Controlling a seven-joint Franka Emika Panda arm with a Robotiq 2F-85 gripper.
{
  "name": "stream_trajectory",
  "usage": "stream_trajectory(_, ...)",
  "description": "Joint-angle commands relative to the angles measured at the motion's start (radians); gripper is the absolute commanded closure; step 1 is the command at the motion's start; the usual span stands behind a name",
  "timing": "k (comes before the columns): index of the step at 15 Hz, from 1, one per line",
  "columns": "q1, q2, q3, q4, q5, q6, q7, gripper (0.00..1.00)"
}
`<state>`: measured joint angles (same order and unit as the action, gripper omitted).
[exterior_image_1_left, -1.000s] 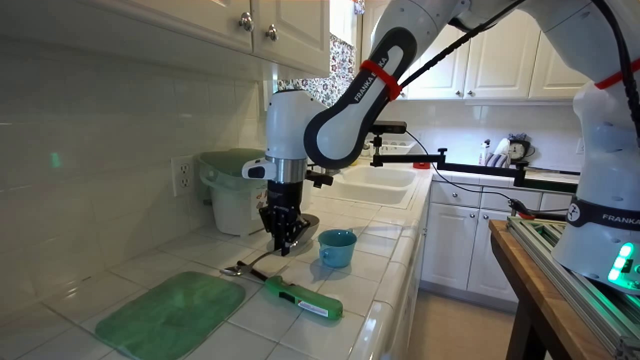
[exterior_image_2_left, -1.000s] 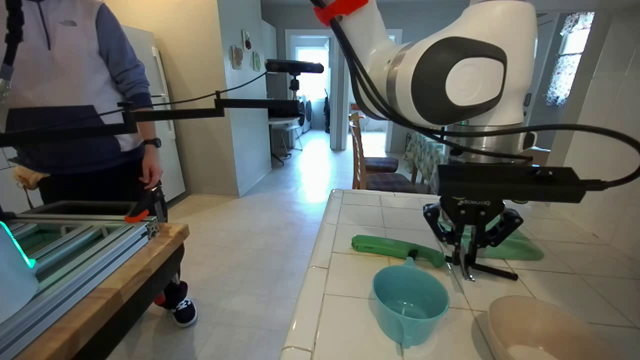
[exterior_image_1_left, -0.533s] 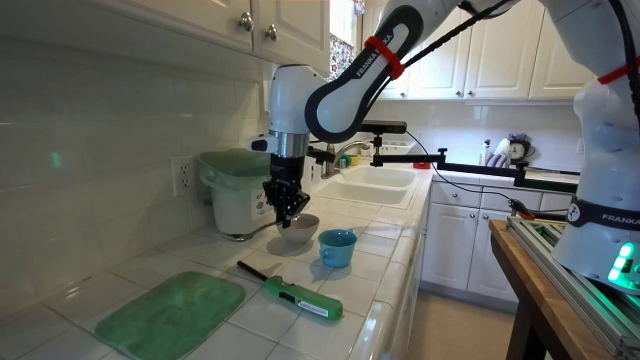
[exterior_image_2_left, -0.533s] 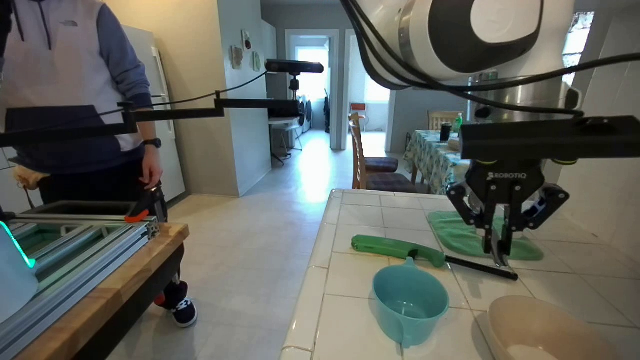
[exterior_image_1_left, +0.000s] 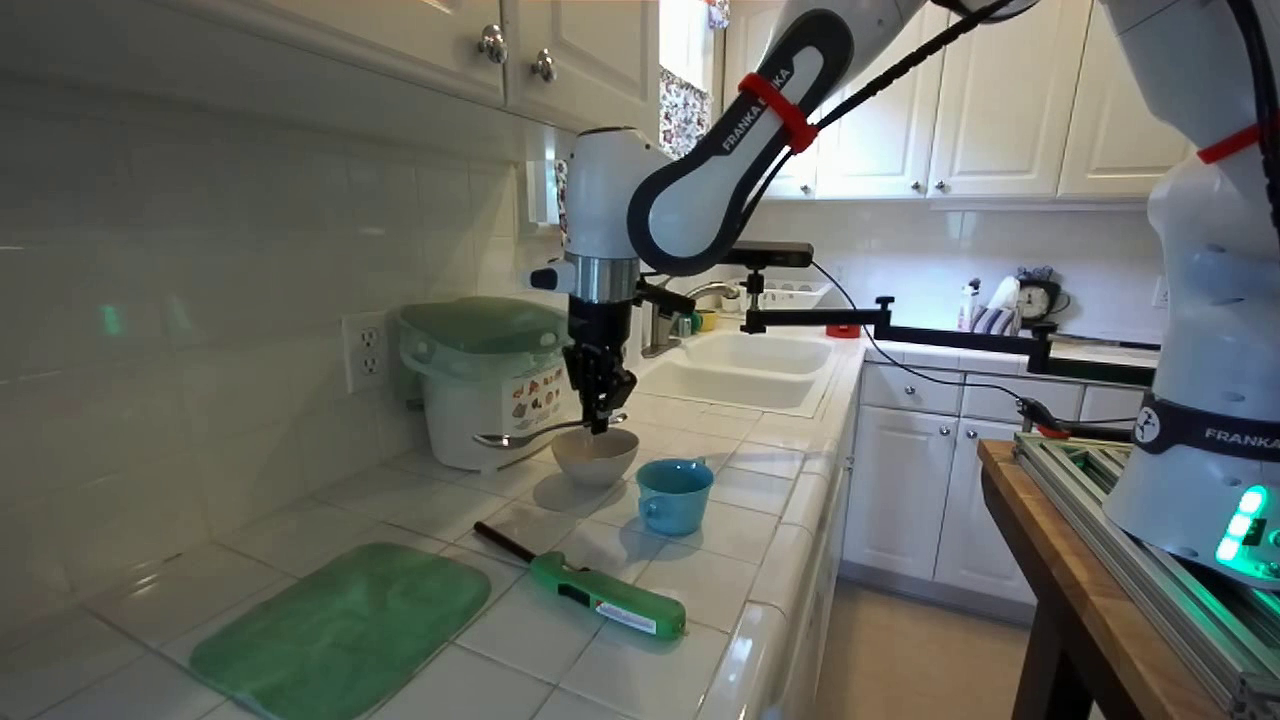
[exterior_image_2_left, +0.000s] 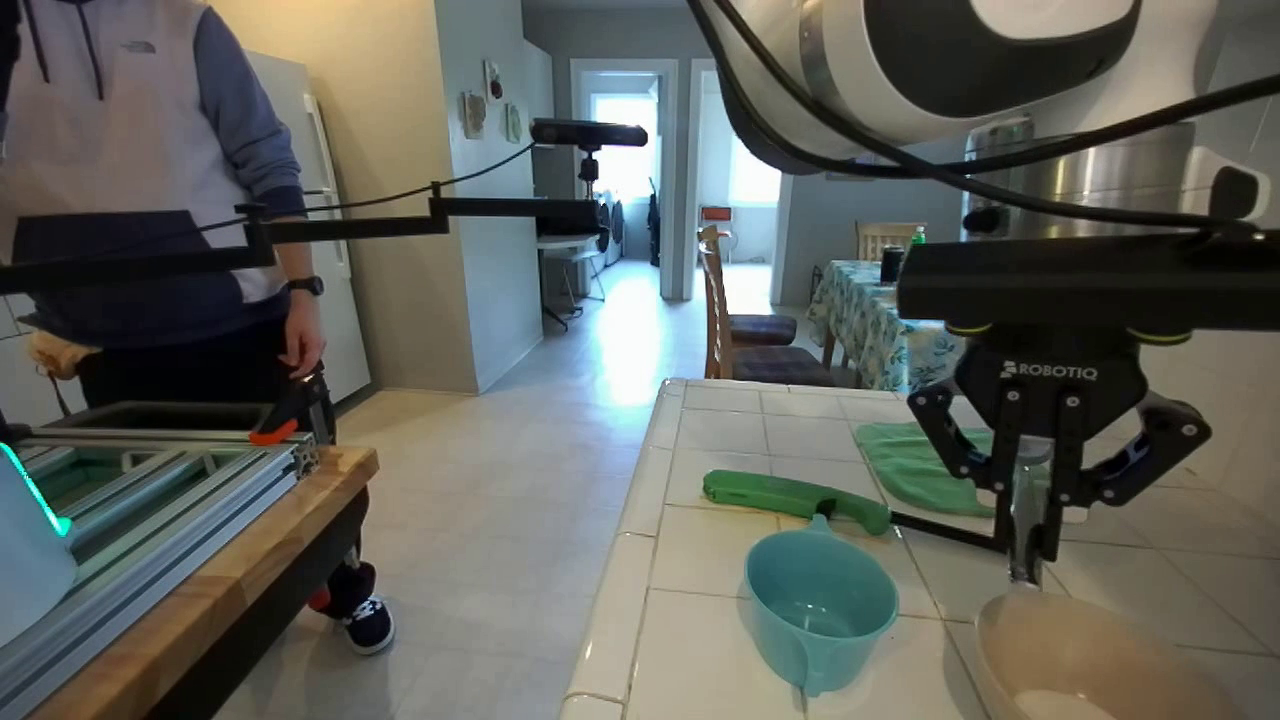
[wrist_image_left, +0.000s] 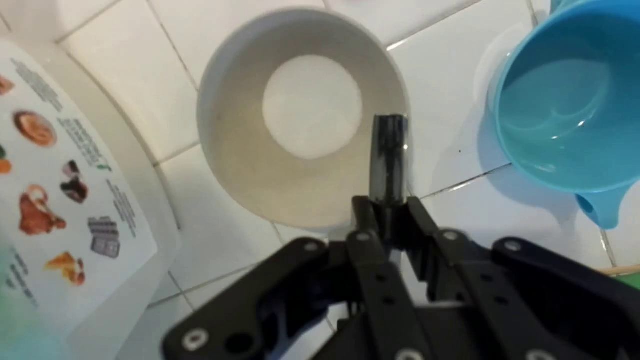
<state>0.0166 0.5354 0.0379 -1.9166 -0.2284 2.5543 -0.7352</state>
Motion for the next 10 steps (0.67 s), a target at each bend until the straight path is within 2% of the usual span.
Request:
stream_trajectory(1,0.024,-0.041,-0.024,-0.067,-0.028,0.017,0.172,0.95)
stream_trajectory(4,0.049,-0.060,-0.043,-0.113,-0.054,0.027,0.336,0.95)
stream_trajectory(7,0.094,-0.090,-0.090,-0.148,-0.129,0.011,0.500,0.95)
stream_trajectory(10,0.101,-0.112,-0.103,-0.166,-0.171,-0.015,0.575,0.95)
